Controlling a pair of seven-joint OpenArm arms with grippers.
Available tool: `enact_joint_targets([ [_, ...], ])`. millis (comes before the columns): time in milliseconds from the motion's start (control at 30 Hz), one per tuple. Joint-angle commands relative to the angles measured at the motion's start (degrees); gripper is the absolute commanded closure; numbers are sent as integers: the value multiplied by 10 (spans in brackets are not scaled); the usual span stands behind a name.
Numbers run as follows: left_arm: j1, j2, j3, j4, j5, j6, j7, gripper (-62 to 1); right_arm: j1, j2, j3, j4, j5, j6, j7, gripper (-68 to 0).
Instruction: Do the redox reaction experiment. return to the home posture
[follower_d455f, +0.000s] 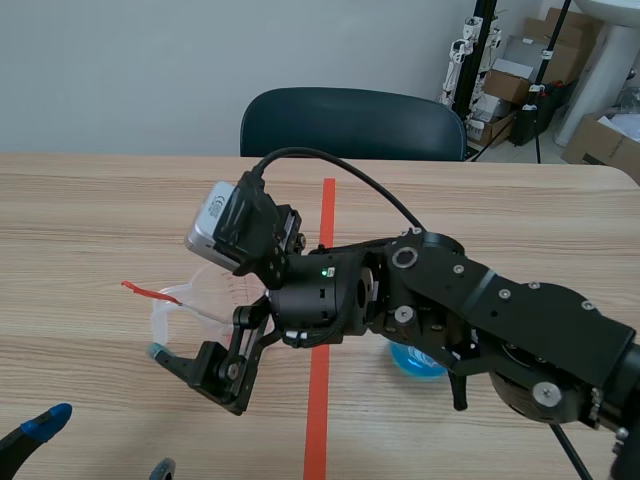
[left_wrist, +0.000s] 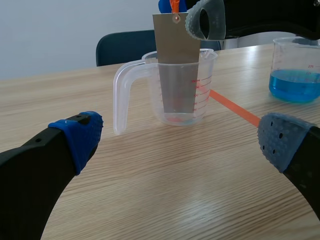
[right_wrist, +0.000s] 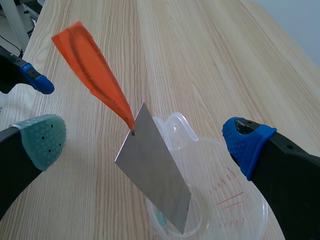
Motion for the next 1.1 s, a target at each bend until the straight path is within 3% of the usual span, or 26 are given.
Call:
enact_joint_targets([
  [0, 3, -5, 0, 7, -4, 1, -11, -623, 7, 2, 0, 5, -10, 1, 22, -679],
  [167, 3, -5, 0, 7, -4, 1, -11, -623, 7, 3, 0, 6, -56, 0, 88, -679],
  [367, 3, -5, 0, 7, -4, 1, -11, -623, 7, 30, 0, 6, -58, 0, 192, -679],
  [1067, 5, -10, -1, 7, -9, 3, -15, -623, 8, 40, 1, 14, -57, 0, 185, -679],
])
